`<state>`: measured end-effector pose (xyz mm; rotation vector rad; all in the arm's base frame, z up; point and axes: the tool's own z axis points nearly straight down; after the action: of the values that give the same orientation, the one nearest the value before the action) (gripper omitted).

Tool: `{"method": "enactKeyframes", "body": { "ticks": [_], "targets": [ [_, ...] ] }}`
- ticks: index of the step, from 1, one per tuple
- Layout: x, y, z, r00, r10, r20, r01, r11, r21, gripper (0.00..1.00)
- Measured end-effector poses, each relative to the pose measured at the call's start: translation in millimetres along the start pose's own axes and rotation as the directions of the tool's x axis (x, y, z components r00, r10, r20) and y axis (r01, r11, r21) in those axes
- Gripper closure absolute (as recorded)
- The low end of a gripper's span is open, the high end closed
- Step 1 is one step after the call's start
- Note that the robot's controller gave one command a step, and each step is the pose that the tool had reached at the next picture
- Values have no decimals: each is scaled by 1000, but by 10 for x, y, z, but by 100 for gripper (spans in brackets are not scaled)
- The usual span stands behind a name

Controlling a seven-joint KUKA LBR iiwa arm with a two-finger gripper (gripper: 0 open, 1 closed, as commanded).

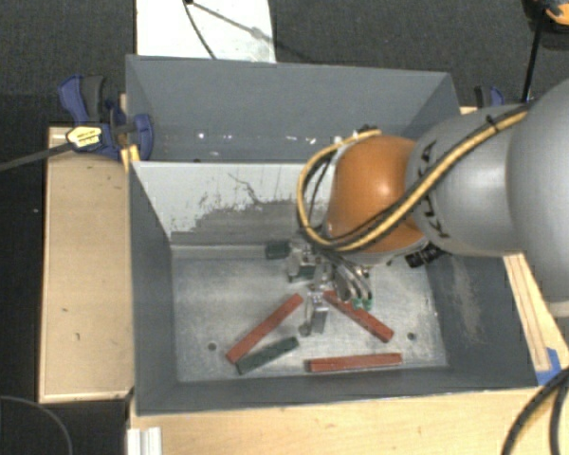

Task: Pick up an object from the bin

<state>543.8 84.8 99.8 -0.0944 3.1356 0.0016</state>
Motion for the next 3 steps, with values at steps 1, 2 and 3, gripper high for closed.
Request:
{"method": "enactKeyframes", "body": {
  "ticks": [1, 2, 3],
  "targets": [
    [83, 57, 291, 1000, -8, -6, 8, 1000, 0, 100],
    [84, 57, 291, 1000, -7, -6, 7, 1000, 0, 100],
    [627, 232, -191, 998, -60, -6, 60, 998, 0, 100]
  ]
}}
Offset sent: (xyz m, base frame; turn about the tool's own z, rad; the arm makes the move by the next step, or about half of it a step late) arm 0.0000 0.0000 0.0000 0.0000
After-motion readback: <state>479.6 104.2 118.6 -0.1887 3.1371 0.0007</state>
